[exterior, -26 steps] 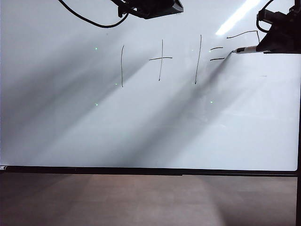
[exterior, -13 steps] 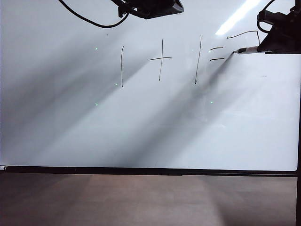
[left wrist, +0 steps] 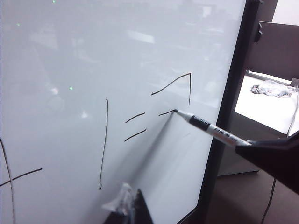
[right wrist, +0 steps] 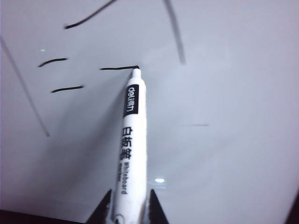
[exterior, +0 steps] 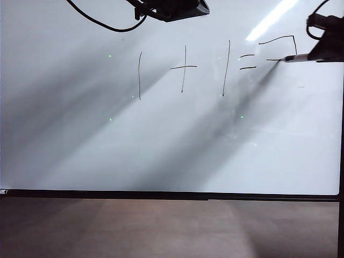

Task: Reach to the right to find the marker pen, pick it up, and write the answer to the math problem on the whiteboard.

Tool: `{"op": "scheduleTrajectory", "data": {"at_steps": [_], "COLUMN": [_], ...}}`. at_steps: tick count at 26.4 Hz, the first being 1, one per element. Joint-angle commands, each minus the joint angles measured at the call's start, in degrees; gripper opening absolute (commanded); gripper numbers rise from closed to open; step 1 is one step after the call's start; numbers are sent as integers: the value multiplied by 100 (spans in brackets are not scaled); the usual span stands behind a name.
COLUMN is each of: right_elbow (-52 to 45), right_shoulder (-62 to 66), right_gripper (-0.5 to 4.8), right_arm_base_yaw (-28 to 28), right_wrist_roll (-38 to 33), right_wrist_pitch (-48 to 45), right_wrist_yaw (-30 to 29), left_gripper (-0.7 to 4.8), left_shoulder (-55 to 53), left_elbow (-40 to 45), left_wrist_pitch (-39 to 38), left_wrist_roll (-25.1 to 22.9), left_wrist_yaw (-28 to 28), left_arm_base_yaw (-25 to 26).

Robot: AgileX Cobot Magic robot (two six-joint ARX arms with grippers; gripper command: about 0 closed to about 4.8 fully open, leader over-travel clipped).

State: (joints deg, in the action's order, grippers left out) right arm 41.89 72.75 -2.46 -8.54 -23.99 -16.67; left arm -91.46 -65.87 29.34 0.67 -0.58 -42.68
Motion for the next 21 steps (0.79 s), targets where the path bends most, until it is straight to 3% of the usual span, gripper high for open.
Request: {"op": "scheduleTrajectory", "data": {"at_steps": [1, 7, 11, 21], "right_elbow": [46, 46, 46, 42], "right_shoulder": [-4, -7, -46, -92], "right_gripper": [-3, -3, -3, -3], "right_arm_base_yaw": [-223, -592, -658, -15], "right_wrist_roll": [-26, -26, -28, -48], "right_wrist_pitch": [-103, -74, -87, -68], "right_wrist_yaw": [138, -133, -660, -632], "left_gripper": [-5, -4, -5, -5], "left_shoulder": [24, 24, 24, 24], "left_elbow": [-13, -13, -13, -13], "left_wrist_pitch": [22, 22, -13, -13], "left_wrist_roll": [-46, -46, -44, -44], "left_wrist_yaw": [-9, -9, -9, -9], "left_arm_base_yaw": [-7, -7, -7, -7]}}
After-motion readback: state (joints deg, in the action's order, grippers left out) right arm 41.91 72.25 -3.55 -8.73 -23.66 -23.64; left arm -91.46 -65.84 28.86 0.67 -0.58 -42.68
